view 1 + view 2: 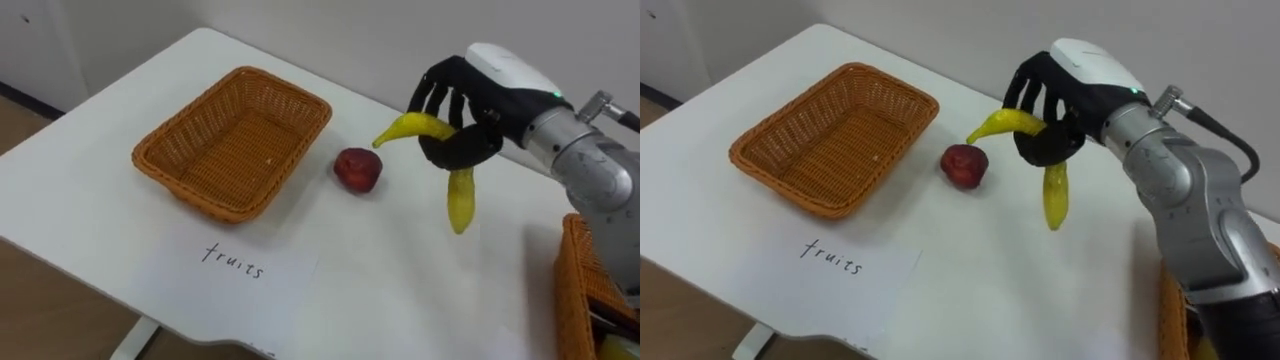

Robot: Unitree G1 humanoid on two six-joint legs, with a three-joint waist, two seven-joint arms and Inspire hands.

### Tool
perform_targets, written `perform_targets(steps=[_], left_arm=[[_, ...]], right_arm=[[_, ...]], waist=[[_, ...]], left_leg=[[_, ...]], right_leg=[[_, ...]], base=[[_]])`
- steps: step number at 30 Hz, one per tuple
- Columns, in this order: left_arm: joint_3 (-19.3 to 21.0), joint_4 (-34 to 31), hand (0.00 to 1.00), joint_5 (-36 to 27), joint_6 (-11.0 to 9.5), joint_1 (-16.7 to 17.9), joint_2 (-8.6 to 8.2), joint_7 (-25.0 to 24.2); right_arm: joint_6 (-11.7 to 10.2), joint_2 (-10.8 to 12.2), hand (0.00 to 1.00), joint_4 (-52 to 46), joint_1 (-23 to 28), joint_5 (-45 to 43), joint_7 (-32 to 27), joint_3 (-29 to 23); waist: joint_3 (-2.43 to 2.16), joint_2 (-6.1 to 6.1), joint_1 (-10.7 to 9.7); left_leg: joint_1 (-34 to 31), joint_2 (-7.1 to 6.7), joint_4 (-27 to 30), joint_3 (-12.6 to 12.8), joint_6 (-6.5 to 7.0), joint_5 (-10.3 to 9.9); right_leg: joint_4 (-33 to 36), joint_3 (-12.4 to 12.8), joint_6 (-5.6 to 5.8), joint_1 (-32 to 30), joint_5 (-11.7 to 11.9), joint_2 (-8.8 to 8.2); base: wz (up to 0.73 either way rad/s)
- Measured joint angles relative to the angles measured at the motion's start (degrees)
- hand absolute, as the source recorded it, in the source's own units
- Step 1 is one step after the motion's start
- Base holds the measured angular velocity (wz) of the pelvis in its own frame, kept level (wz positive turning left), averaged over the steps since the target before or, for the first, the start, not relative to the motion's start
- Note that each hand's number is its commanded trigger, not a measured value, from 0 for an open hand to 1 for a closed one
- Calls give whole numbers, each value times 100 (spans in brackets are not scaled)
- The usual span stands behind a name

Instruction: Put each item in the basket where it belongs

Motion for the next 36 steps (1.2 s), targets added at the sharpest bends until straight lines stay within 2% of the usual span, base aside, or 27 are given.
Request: perform_targets(steps=[2,4,8,11,15,22,25,27,31,33,36], left_arm=[[1,-38,0,4,0,94,35,15],[-3,-115,0,7,2,169,40,19],[8,-118,0,75,4,173,22,13],[8,-256,0,77,10,255,25,-7],[8,-317,0,105,10,328,24,-48],[29,-314,0,199,12,349,29,-84],[24,-314,0,238,27,358,16,-177],[25,-314,0,236,30,363,16,-226],[20,-315,0,242,40,445,11,-225],[21,-322,0,296,64,507,7,-225],[22,-394,0,306,167,563,-24,-225]], right_arm=[[15,2,100,-14,-53,-16,-135,158],[36,3,100,-21,-53,-24,-236,321],[134,3,100,-22,-58,-35,-281,497],[135,8,100,-21,-58,-12,-332,511],[115,17,100,-16,-58,67,-526,519],[114,44,100,28,-87,326,-846,857],[121,205,100,98,-116,317,-938,934],[120,349,100,265,-263,422,-1090,1001],[122,353,100,432,-656,553,-1329,1173],[131,354,100,518,-818,537,-1538,1234],[140,353,100,676,-929,540,-1764,1314]], waist=[[-1,-78,52],[30,-182,128],[29,-221,398],[30,-224,597],[40,-234,629],[52,-227,773],[58,-220,877],[71,-202,922],[93,-178,949],[93,-180,961],[88,-187,1054]], left_leg=[[-2,-9,7,-42,0,0],[-4,-33,32,-141,-1,-4],[-13,-76,-3,-253,10,-1],[-7,-103,5,-325,26,8],[-8,-180,82,-583,49,21],[6,-194,84,-702,50,22],[7,-195,89,-709,49,23],[6,-197,89,-715,49,22],[-14,-211,58,-734,48,21],[-21,-244,56,-800,51,21],[-20,-267,76,-809,73,34]], right_leg=[[2,-43,36,17,-22,-9],[1,-150,60,52,-37,-25],[-1,-263,61,76,-37,-52],[-1,-308,61,110,-37,-72],[-13,-322,91,180,-54,-102],[-16,-364,103,242,-61,-100],[-13,-349,122,245,-73,-102],[-11,-370,133,247,-80,-106],[-14,-479,141,235,-84,-120],[-17,-604,160,255,-95,-142],[-18,-607,171,255,-102,-164]], base=[[13],[21],[15],[17],[32],[10],[2],[0],[1],[13],[4]])
